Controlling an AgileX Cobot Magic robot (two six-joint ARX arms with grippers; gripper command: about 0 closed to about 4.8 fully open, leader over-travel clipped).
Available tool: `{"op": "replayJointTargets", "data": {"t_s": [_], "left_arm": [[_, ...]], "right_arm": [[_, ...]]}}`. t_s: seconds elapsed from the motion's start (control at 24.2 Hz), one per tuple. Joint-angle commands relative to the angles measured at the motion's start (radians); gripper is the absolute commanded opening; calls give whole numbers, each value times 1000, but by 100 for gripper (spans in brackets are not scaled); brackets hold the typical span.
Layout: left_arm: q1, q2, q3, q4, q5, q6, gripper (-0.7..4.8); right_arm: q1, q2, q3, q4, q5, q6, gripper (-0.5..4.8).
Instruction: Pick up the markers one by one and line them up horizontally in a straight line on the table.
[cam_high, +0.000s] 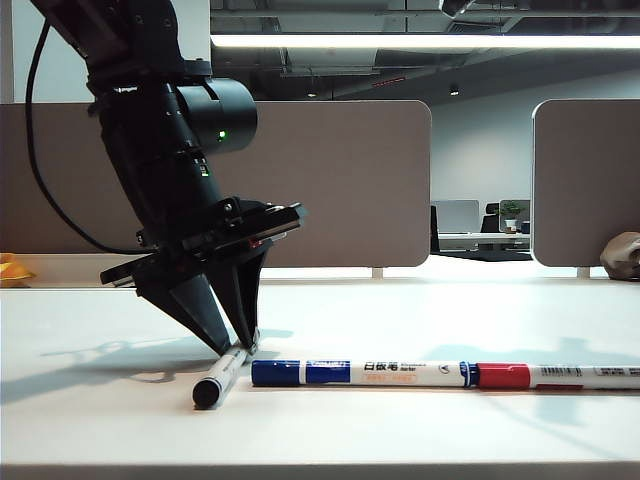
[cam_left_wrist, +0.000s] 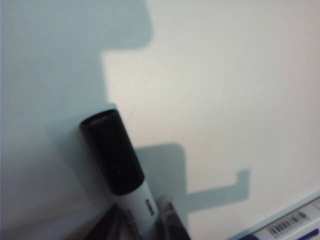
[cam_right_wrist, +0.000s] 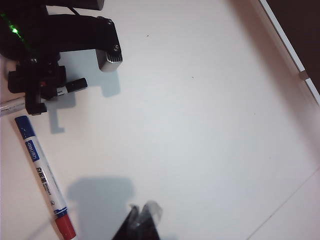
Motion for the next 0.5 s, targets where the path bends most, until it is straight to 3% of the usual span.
{"op": "replayJointTargets", "data": {"t_s": [0.04,0.08,0.25,0.5], "left_arm": [[2,36,-26,-84,-67,23,77],[2,36,-26,-90,-73,23,57],[2,36,-26,-115,-124,63,56],[3,35,-26,-262,-350,307,57]], "right_arm": [[0,-4,3,18,-5,3,-5],[0,-4,3,20,-5,3,-5],[0,-4,3,21,-5,3,-5],[0,-4,3,22,-5,3,-5]]}}
